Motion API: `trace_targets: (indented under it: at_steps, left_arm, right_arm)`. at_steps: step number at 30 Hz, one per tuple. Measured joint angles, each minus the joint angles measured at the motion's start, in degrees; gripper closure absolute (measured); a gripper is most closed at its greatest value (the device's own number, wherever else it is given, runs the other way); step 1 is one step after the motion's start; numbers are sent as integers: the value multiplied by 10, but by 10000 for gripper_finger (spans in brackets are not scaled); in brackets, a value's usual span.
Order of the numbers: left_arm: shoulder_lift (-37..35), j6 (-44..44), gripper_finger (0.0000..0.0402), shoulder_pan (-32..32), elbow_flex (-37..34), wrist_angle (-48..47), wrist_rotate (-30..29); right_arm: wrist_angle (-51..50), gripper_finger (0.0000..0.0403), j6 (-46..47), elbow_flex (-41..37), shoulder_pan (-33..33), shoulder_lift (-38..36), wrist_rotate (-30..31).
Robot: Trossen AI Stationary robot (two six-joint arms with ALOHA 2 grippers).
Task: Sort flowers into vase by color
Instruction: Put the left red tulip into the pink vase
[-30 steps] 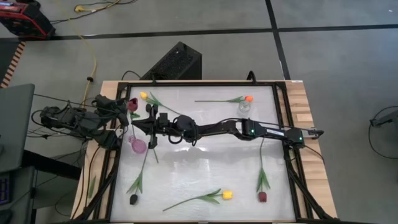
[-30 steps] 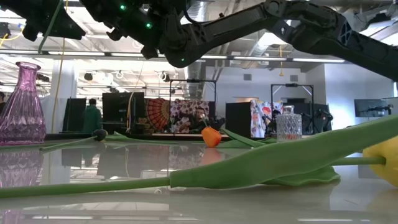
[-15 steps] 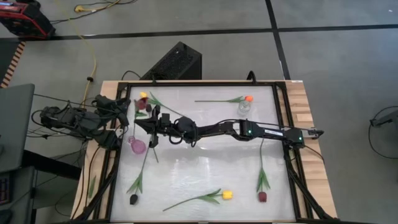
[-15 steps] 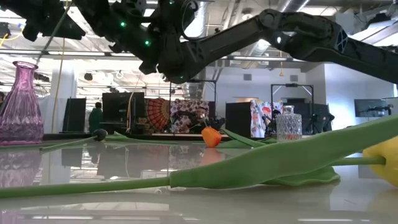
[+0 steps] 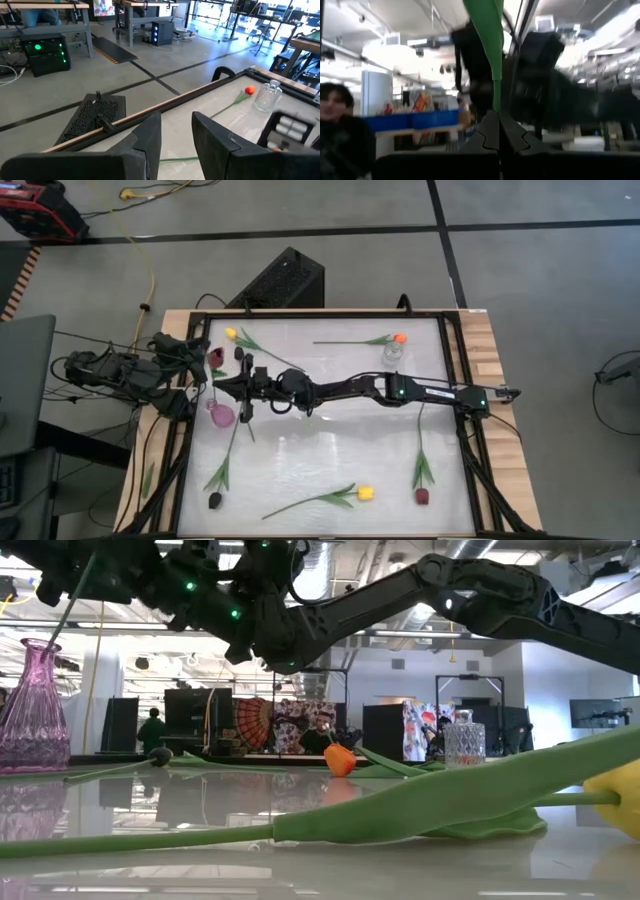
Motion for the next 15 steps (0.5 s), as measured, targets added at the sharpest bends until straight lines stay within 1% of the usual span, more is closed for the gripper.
trace_targets:
  at_steps: [7, 13, 15]
  left_arm:
    - [0, 1, 304, 0, 0, -1, 3]
    - [0, 7, 304, 0, 0, -1, 2]
    - [0, 7, 304, 0, 0, -1, 2]
  right_arm:
    - [-95, 329, 0, 0, 0, 0, -17]
    - [-190, 293, 4, 0, -3, -10, -88]
    - [-246, 277, 9, 0, -5, -20, -111]
